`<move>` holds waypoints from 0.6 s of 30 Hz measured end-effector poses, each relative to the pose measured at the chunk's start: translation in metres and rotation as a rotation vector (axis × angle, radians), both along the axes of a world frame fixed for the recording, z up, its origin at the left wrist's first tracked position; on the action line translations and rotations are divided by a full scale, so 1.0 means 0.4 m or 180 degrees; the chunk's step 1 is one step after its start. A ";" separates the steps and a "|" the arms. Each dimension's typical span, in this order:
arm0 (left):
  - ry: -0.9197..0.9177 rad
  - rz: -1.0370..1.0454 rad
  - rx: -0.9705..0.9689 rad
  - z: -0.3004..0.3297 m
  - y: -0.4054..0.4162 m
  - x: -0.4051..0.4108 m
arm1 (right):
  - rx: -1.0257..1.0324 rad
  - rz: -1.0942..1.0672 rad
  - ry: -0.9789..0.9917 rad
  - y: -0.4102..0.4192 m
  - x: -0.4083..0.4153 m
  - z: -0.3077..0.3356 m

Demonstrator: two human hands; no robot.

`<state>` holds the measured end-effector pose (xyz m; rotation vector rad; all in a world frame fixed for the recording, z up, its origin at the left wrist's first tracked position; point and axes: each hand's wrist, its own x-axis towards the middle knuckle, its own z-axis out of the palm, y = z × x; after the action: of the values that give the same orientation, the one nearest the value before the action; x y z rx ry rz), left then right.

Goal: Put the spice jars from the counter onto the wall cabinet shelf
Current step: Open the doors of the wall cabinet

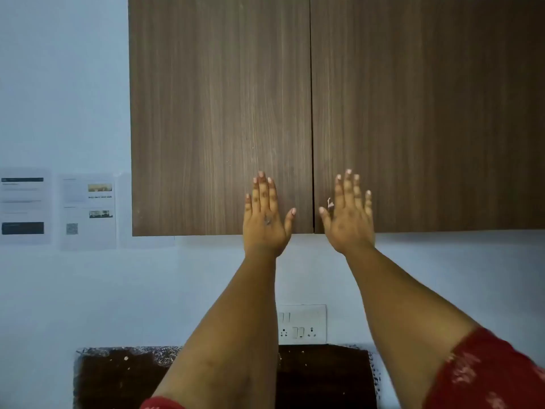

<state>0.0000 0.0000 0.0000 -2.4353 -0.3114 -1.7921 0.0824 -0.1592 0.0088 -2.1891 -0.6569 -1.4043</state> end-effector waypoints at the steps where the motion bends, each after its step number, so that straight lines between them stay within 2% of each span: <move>1: 0.0047 0.0064 -0.0088 -0.011 -0.007 0.001 | 0.0117 -0.0107 0.0033 0.001 -0.001 -0.001; 3: 0.0134 0.0075 -0.0154 -0.023 -0.020 0.000 | 0.0150 -0.0135 0.0112 0.005 -0.008 0.007; 6: 0.0162 0.0025 -0.0009 -0.025 -0.023 0.000 | -0.0434 -0.0096 -0.0108 0.019 -0.007 0.009; 8: 0.0171 0.0022 0.0091 -0.012 -0.014 -0.006 | -0.0602 -0.0120 -0.0119 0.012 0.000 -0.001; 12: 0.0259 0.0048 0.0214 -0.023 -0.005 -0.012 | -0.0462 -0.0134 0.0021 0.020 -0.004 -0.020; 18: 0.0360 0.0243 -0.0013 -0.067 0.004 -0.017 | -0.0401 -0.0168 0.0052 0.014 -0.007 -0.026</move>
<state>-0.0067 0.0015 -0.0267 -2.4795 -0.3922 -1.6180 0.0796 -0.1538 -0.0016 -2.3288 -0.7039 -1.4044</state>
